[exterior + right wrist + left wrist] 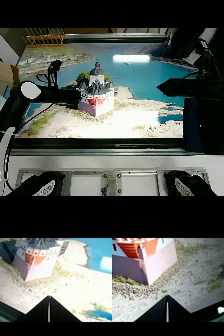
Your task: Fold the clothes and pants, and hang the long-sleeved shirts on hangers.
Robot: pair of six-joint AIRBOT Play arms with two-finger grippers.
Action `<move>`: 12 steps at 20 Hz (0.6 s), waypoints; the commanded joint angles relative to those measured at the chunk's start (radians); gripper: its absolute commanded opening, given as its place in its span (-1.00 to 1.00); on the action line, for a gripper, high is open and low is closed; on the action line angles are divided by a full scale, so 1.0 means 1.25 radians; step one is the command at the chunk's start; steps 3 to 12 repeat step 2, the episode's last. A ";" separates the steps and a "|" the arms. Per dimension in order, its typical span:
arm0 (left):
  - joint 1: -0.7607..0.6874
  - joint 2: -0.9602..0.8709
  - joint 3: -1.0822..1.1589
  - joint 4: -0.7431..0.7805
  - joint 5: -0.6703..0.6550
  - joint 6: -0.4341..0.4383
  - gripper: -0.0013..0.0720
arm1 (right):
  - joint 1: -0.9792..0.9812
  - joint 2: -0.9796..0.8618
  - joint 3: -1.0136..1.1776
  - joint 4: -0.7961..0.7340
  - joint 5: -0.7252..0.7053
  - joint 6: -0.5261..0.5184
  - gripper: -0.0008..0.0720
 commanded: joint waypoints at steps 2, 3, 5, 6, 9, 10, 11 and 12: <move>0.000 0.000 0.000 0.000 0.000 0.000 -0.95 | 0.002 -0.001 0.000 0.001 0.002 0.000 -0.94; 0.000 0.000 0.000 0.000 0.000 0.000 -0.95 | 0.002 -0.001 0.000 0.001 0.002 0.000 -0.94; 0.000 0.000 0.000 0.000 0.000 0.000 -0.95 | 0.002 -0.001 0.000 0.001 0.002 0.000 -0.94; 0.000 0.000 0.000 0.000 0.000 0.000 -0.95 | 0.002 -0.001 0.000 0.001 0.002 0.000 -0.94; 0.000 0.000 0.000 0.000 0.000 0.000 -0.95 | 0.002 -0.001 0.000 0.001 0.002 0.000 -0.94; 0.000 0.000 0.000 0.000 0.000 0.000 -0.95 | 0.002 -0.001 0.000 0.001 0.002 0.000 -0.94; 0.000 0.000 0.000 0.000 0.000 0.000 -0.95 | 0.002 -0.001 0.000 0.001 0.002 0.000 -0.94; 0.000 0.000 0.000 0.000 0.000 0.000 -0.95 | 0.002 -0.001 0.000 0.001 0.002 0.000 -0.94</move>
